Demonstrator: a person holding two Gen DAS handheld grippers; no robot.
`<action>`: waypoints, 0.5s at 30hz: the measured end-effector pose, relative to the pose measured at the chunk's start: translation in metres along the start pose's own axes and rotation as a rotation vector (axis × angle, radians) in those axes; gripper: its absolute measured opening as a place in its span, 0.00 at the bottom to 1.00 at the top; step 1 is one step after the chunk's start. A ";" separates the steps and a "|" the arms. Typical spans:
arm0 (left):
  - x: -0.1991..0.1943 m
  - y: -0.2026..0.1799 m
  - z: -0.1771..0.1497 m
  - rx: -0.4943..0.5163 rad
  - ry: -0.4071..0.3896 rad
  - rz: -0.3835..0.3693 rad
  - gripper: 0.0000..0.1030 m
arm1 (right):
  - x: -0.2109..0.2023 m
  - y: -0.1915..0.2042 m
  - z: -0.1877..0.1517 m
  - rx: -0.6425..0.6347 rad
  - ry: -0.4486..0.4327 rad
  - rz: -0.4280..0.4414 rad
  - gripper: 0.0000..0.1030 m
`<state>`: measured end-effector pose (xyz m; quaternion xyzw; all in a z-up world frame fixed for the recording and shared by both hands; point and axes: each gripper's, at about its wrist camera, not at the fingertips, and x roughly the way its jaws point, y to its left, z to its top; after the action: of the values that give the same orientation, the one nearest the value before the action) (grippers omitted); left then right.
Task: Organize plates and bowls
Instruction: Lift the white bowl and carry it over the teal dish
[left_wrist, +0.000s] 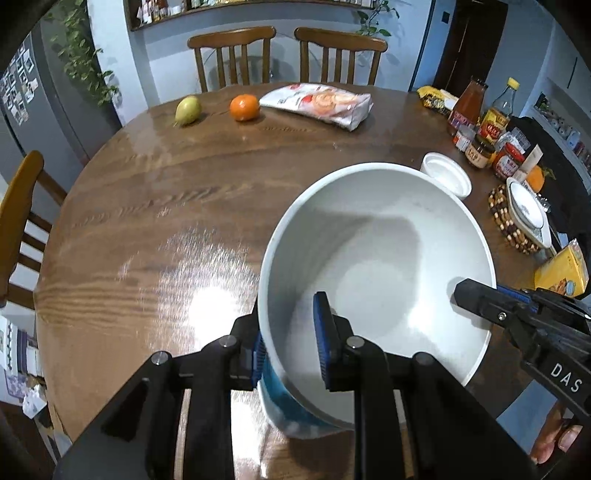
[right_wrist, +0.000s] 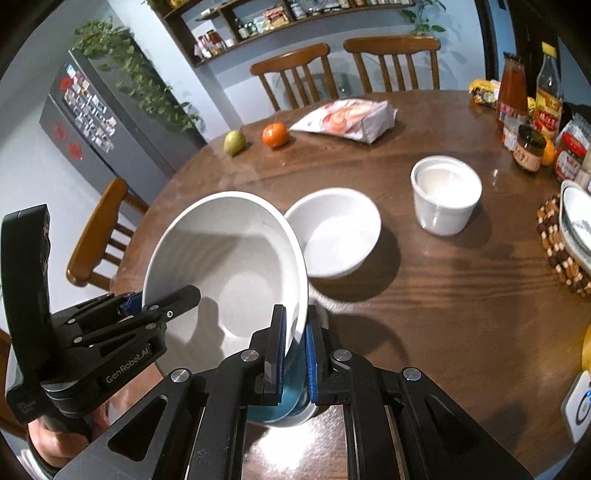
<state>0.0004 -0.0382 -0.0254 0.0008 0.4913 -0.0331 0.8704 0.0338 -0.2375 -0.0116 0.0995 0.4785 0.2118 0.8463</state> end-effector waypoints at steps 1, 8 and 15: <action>0.002 0.001 -0.004 0.000 0.010 0.005 0.19 | 0.003 0.001 -0.004 -0.001 0.011 0.003 0.10; 0.016 0.009 -0.025 -0.023 0.077 0.017 0.19 | 0.025 0.002 -0.025 0.005 0.097 0.022 0.10; 0.028 0.011 -0.030 -0.031 0.126 0.010 0.21 | 0.036 0.001 -0.031 0.012 0.144 0.023 0.11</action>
<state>-0.0104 -0.0278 -0.0651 -0.0081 0.5456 -0.0208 0.8378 0.0239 -0.2216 -0.0552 0.0947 0.5381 0.2253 0.8067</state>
